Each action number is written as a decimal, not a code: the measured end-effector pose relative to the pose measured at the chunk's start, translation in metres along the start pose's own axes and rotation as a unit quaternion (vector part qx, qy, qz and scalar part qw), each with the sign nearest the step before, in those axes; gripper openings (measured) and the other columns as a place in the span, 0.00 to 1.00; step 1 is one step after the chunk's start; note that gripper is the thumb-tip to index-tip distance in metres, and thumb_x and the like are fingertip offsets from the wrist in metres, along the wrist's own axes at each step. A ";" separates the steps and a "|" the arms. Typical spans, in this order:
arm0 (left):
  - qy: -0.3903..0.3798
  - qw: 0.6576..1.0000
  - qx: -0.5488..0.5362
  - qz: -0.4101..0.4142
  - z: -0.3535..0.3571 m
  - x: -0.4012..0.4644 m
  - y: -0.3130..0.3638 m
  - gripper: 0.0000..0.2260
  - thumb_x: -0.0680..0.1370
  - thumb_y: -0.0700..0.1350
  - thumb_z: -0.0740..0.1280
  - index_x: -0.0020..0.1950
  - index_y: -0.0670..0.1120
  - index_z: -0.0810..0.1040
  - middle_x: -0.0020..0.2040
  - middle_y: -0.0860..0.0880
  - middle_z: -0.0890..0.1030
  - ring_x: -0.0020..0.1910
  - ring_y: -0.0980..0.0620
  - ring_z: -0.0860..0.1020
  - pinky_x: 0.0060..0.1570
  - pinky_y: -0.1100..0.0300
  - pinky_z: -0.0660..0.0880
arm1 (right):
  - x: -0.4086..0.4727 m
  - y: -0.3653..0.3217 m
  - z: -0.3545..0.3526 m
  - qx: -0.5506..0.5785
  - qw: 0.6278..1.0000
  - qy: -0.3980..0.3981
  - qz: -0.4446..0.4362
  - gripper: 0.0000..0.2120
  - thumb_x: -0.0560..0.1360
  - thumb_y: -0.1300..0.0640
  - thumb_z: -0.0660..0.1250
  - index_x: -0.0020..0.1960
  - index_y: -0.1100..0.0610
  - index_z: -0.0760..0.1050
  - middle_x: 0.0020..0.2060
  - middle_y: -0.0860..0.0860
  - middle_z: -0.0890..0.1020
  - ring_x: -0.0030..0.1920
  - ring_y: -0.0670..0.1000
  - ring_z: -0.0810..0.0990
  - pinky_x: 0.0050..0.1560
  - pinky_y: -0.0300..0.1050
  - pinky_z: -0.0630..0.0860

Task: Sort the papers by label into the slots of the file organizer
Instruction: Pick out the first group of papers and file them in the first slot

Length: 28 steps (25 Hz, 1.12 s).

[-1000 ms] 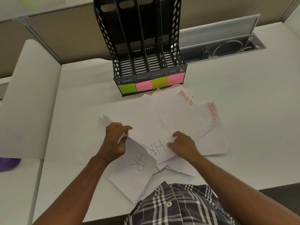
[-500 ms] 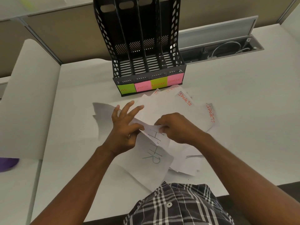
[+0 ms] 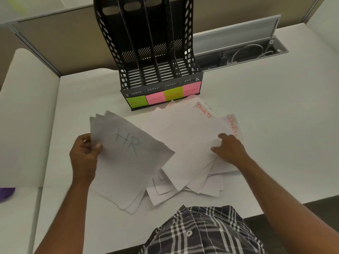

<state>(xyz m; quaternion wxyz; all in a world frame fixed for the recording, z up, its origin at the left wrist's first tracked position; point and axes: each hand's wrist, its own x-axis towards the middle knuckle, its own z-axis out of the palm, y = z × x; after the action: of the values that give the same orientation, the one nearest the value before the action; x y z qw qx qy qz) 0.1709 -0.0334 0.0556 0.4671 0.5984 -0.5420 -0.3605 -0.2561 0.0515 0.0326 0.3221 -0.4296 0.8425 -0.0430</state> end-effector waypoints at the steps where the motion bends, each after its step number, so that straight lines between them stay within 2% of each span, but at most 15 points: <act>1: 0.010 0.998 -0.045 -0.033 -0.002 -0.001 -0.004 0.23 0.76 0.28 0.67 0.54 0.58 0.78 0.41 0.59 0.86 0.43 0.57 0.81 0.46 0.69 0.78 | -0.002 0.006 0.010 0.011 1.000 0.021 0.011 0.33 0.72 0.48 0.73 0.71 0.59 0.67 0.65 0.62 0.74 0.65 0.64 0.72 0.64 0.53 0.70; 2: 0.015 0.996 -0.064 -0.054 -0.003 -0.003 -0.009 0.23 0.76 0.28 0.67 0.56 0.58 0.78 0.43 0.58 0.87 0.44 0.59 0.82 0.48 0.69 0.79 | -0.003 0.008 0.017 0.045 0.997 0.057 0.016 0.37 0.71 0.49 0.75 0.73 0.61 0.64 0.65 0.64 0.72 0.66 0.65 0.69 0.65 0.55 0.68; 4: 0.009 0.997 -0.040 -0.067 0.002 -0.008 -0.017 0.19 0.77 0.30 0.67 0.51 0.56 0.82 0.41 0.59 0.86 0.42 0.62 0.82 0.48 0.67 0.80 | 0.000 0.010 0.023 0.116 0.984 0.130 0.034 0.40 0.70 0.51 0.76 0.74 0.64 0.60 0.66 0.65 0.71 0.67 0.66 0.68 0.67 0.57 0.66; 6: -0.008 0.997 -0.013 -0.069 0.008 -0.011 -0.022 0.16 0.77 0.32 0.68 0.43 0.54 0.84 0.37 0.60 0.85 0.38 0.61 0.81 0.46 0.63 0.79 | 0.009 0.007 0.017 0.136 0.973 0.175 0.069 0.39 0.71 0.52 0.76 0.74 0.63 0.61 0.65 0.64 0.72 0.67 0.66 0.68 0.65 0.59 0.67; 8: -0.013 0.996 -0.043 -0.081 0.015 -0.012 -0.027 0.17 0.77 0.30 0.67 0.40 0.52 0.84 0.36 0.58 0.85 0.38 0.59 0.80 0.46 0.61 0.79 | 0.017 0.003 0.009 0.148 0.966 0.193 0.089 0.33 0.72 0.53 0.74 0.72 0.62 0.65 0.64 0.62 0.75 0.65 0.65 0.70 0.63 0.59 0.71; 11: -0.018 0.987 -0.118 -0.105 0.021 -0.012 -0.030 0.21 0.76 0.25 0.65 0.39 0.50 0.84 0.36 0.57 0.85 0.39 0.56 0.81 0.46 0.61 0.79 | 0.023 0.000 0.004 0.188 0.959 0.210 0.032 0.19 0.76 0.61 0.67 0.66 0.59 0.75 0.59 0.59 0.82 0.62 0.61 0.78 0.61 0.51 0.73; 15: -0.021 0.980 -0.154 -0.121 0.026 -0.018 -0.032 0.21 0.77 0.25 0.64 0.40 0.49 0.85 0.37 0.55 0.85 0.40 0.53 0.80 0.50 0.56 0.77 | 0.017 -0.003 0.006 0.247 0.947 0.206 -0.003 0.20 0.74 0.65 0.70 0.66 0.58 0.76 0.56 0.57 0.81 0.56 0.57 0.80 0.53 0.40 0.71; 17: -0.021 0.977 -0.167 -0.132 0.029 -0.022 -0.031 0.23 0.77 0.25 0.63 0.39 0.51 0.86 0.37 0.55 0.85 0.41 0.52 0.80 0.51 0.53 0.75 | 0.008 -0.010 0.008 0.300 0.934 0.178 -0.070 0.21 0.72 0.67 0.72 0.64 0.56 0.78 0.52 0.52 0.82 0.52 0.49 0.80 0.47 0.30 0.70; 19: -0.024 0.975 -0.172 -0.139 0.032 -0.024 -0.031 0.23 0.77 0.25 0.62 0.40 0.51 0.86 0.37 0.55 0.85 0.41 0.51 0.80 0.50 0.53 0.76 | -0.006 -0.018 0.016 0.323 0.927 0.098 -0.164 0.20 0.72 0.68 0.72 0.60 0.52 0.80 0.48 0.46 0.82 0.48 0.33 0.79 0.45 0.20 0.67; 20: -0.025 0.975 -0.173 -0.139 0.033 -0.025 -0.031 0.24 0.77 0.24 0.62 0.40 0.50 0.87 0.37 0.55 0.86 0.41 0.52 0.81 0.49 0.55 0.78 | -0.013 -0.022 0.022 0.318 0.926 0.042 -0.201 0.20 0.72 0.69 0.72 0.59 0.51 0.81 0.49 0.43 0.82 0.49 0.29 0.78 0.46 0.19 0.67; 22: -0.030 0.974 -0.179 -0.138 0.036 -0.026 -0.030 0.24 0.77 0.24 0.61 0.42 0.50 0.87 0.38 0.55 0.86 0.40 0.55 0.83 0.46 0.63 0.81 | -0.020 -0.023 0.034 0.290 0.927 -0.041 -0.234 0.20 0.73 0.69 0.71 0.59 0.50 0.81 0.51 0.43 0.83 0.50 0.31 0.79 0.47 0.19 0.68; 23: -0.031 0.973 -0.183 -0.138 0.036 -0.026 -0.029 0.24 0.77 0.24 0.61 0.42 0.49 0.87 0.39 0.54 0.87 0.40 0.57 0.84 0.46 0.66 0.81 | -0.018 -0.021 0.038 0.281 0.931 -0.040 -0.230 0.19 0.73 0.69 0.71 0.59 0.52 0.82 0.51 0.45 0.83 0.49 0.35 0.80 0.47 0.19 0.68; 24: -0.030 0.973 -0.184 -0.137 0.036 -0.026 -0.028 0.24 0.77 0.24 0.61 0.42 0.49 0.87 0.38 0.55 0.87 0.40 0.57 0.84 0.45 0.66 0.80 | -0.012 -0.018 0.037 0.282 0.936 -0.005 -0.208 0.18 0.73 0.69 0.71 0.58 0.54 0.82 0.51 0.48 0.84 0.49 0.40 0.81 0.47 0.19 0.67; 26: -0.029 0.973 -0.185 -0.133 0.034 -0.025 -0.027 0.24 0.77 0.24 0.61 0.42 0.51 0.87 0.38 0.55 0.86 0.40 0.57 0.83 0.45 0.66 0.80 | 0.005 -0.008 0.022 0.276 0.944 0.125 -0.129 0.15 0.72 0.68 0.72 0.56 0.58 0.83 0.50 0.54 0.86 0.49 0.47 0.81 0.46 0.22 0.68; 28: -0.024 0.972 -0.193 -0.135 0.031 -0.024 -0.026 0.25 0.77 0.24 0.60 0.41 0.51 0.87 0.38 0.56 0.86 0.40 0.57 0.82 0.46 0.64 0.79 | 0.024 0.011 -0.001 0.290 0.932 0.217 -0.035 0.13 0.71 0.65 0.72 0.56 0.59 0.83 0.49 0.57 0.86 0.49 0.53 0.84 0.53 0.37 0.75</act>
<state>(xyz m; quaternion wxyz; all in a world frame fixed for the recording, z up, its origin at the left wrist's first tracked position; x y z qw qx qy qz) 0.1464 -0.0154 0.0195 0.5076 0.5562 -0.3871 -0.5322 -0.2745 0.0401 0.0179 0.2407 -0.3268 0.8272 -0.3886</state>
